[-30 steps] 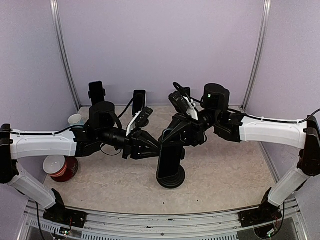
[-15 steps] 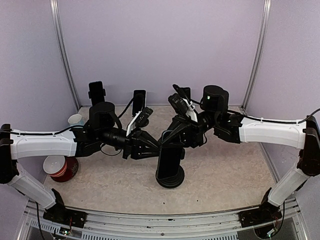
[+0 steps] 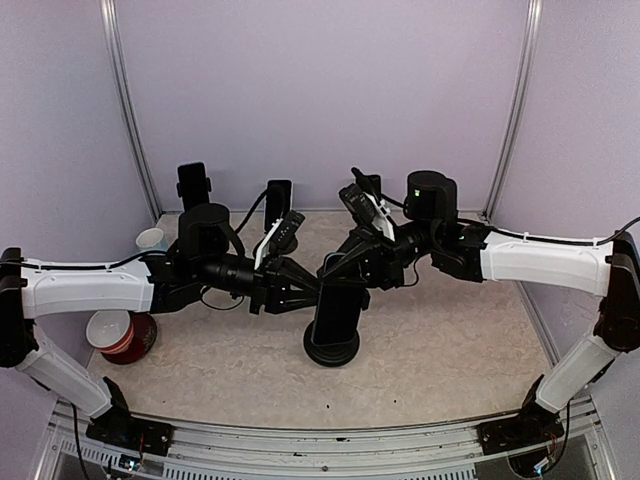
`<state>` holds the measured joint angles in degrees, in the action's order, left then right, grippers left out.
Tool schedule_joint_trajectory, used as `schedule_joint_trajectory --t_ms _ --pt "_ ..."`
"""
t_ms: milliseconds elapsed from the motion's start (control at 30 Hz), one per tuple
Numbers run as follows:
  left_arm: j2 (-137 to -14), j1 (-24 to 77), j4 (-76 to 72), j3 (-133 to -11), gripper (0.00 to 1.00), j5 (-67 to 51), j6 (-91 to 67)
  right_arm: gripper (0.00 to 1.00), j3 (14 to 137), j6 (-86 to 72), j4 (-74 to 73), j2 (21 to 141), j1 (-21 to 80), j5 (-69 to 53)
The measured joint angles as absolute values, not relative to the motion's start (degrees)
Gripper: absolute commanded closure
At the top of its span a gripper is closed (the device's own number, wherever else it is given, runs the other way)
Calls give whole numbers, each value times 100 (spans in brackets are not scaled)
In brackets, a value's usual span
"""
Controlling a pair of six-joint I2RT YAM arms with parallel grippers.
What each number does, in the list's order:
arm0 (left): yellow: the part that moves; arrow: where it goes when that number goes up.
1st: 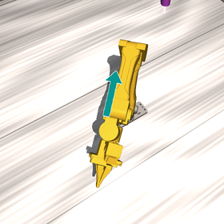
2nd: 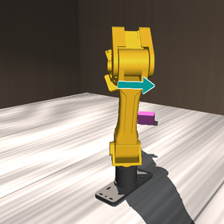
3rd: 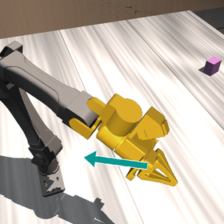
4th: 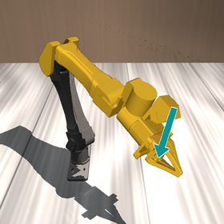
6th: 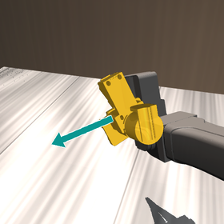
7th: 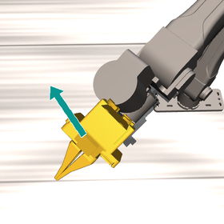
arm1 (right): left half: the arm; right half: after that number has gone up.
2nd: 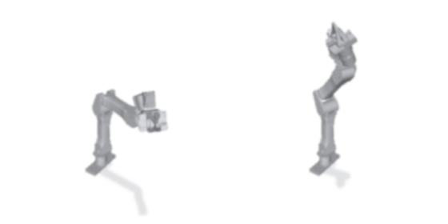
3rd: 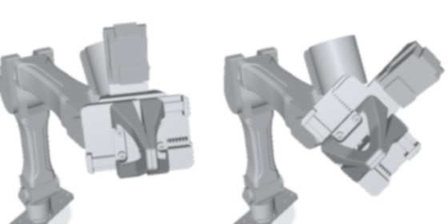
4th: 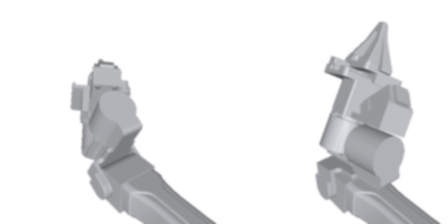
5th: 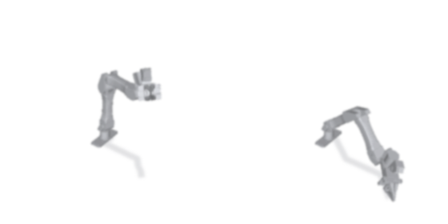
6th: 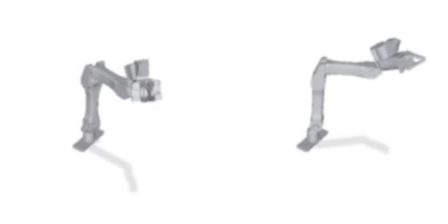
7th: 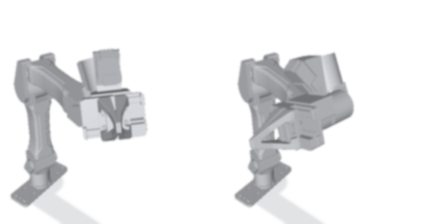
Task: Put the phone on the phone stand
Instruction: Install the phone on the phone stand.
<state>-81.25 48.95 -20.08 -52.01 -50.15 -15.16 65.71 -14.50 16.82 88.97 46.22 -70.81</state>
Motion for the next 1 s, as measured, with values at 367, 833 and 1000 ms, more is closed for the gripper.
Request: schedule_joint_trajectory --t_ms 367,833,1000 --pt "-8125 4897 -1857 -5199 100 -4899 -1485 100 6573 -908 1297 8892 4591 -7072" --pt "-8125 4869 -1841 -5199 100 -4790 -1450 100 6820 -301 519 8927 4541 -7039" --pt "-8125 4834 -1815 -5199 100 -4731 -1448 100 6904 -43 283 8991 4499 -7043"
